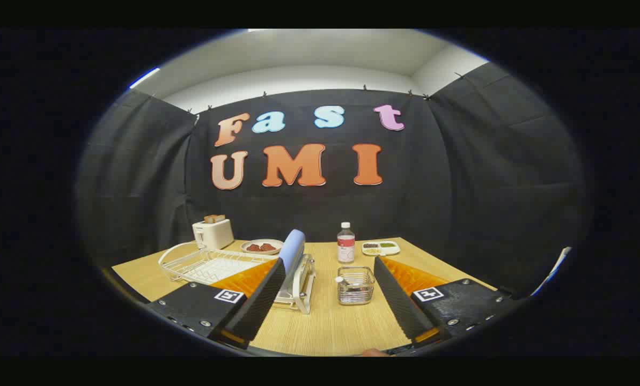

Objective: Take the plate from the dish rack, then take the spoon from the basket and place it into the plate.

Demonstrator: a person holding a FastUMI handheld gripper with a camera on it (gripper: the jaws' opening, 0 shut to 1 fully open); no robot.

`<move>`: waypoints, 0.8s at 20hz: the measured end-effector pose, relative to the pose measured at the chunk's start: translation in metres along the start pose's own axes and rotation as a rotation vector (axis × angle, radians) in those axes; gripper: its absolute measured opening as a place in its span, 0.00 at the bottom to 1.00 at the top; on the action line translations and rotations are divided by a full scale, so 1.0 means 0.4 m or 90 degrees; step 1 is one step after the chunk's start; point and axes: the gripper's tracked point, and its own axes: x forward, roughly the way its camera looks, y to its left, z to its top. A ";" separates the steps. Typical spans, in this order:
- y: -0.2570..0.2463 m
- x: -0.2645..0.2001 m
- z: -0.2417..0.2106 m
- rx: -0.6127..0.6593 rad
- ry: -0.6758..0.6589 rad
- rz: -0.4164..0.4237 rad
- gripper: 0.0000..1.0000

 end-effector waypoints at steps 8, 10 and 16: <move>-0.011 0.007 -0.025 0.011 0.015 0.001 0.99; -0.021 0.008 -0.019 0.016 0.011 -0.002 0.99; -0.015 0.021 -0.025 0.020 0.017 0.003 0.99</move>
